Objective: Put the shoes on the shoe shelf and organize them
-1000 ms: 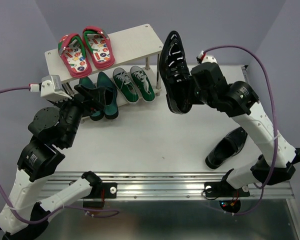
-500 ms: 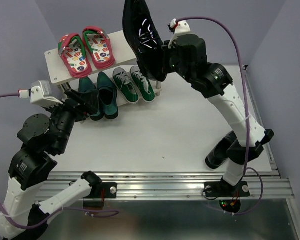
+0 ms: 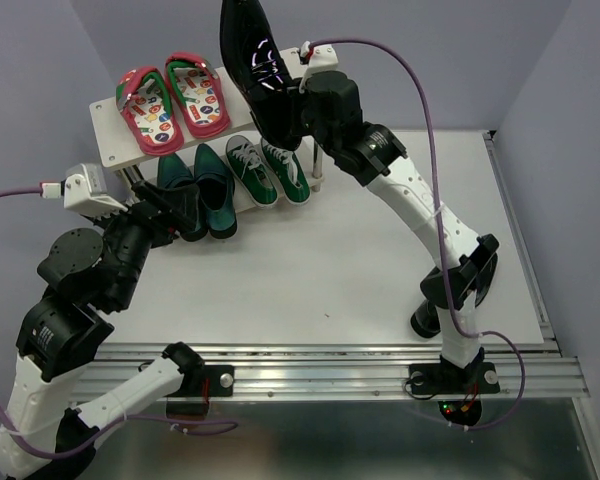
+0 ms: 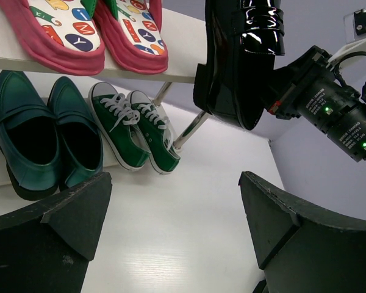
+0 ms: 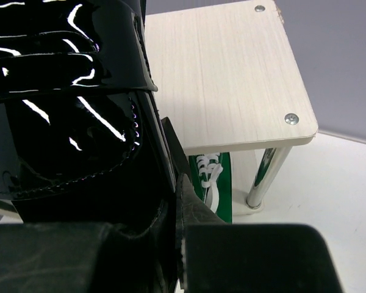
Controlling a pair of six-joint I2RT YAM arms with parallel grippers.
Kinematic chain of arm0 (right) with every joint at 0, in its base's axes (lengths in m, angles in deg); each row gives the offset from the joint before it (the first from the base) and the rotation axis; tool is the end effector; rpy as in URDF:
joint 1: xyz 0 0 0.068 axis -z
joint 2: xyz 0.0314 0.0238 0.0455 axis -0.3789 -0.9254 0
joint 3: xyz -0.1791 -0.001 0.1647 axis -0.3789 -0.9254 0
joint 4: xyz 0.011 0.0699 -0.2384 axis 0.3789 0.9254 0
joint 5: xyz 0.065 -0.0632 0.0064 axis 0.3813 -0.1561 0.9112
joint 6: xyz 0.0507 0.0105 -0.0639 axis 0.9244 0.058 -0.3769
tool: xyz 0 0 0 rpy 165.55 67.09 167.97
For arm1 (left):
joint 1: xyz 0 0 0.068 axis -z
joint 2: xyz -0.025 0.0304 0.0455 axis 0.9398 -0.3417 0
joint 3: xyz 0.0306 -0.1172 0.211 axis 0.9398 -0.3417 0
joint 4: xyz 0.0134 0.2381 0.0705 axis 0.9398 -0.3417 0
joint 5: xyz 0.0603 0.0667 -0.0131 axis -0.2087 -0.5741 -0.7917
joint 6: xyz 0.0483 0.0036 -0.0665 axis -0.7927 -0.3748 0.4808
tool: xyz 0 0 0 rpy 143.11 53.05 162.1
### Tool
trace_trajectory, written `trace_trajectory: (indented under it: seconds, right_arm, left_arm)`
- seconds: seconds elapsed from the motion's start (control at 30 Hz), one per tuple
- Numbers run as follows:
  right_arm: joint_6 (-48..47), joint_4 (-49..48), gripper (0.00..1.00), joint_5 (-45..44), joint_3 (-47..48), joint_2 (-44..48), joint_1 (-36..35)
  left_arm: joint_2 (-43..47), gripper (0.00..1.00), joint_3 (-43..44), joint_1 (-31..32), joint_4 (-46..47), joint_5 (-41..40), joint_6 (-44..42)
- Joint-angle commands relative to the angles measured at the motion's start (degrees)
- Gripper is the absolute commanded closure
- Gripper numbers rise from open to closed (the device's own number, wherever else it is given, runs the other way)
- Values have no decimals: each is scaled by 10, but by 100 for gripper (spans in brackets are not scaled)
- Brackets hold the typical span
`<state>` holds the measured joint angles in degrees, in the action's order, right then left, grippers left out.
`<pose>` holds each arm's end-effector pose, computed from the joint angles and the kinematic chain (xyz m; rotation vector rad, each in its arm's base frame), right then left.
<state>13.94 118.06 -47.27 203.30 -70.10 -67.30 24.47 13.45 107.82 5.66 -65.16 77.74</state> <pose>0.3320 0.2923 0.4540 -0.2319 1.7150 0.3517 0.1114 -0.0452 0.4744 -0.2626 1.4829 -0.5823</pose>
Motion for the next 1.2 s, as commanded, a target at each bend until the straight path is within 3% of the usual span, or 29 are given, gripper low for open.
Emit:
trace_trajectory:
  seconds: [0.0,0.77,1.17]
  right_arm:
    - [2,-154,99,-35,58,16,-2]
    - [4,-168,99,-49,69,-35,-2]
    - [28,-157,99,-57,39,30,-19]
  left_arm:
    - [10,3,3,1,10,-4,2]
    - [26,3,0,1,2,-14,4]
    - [31,3,-1,1,-1,-20,4]
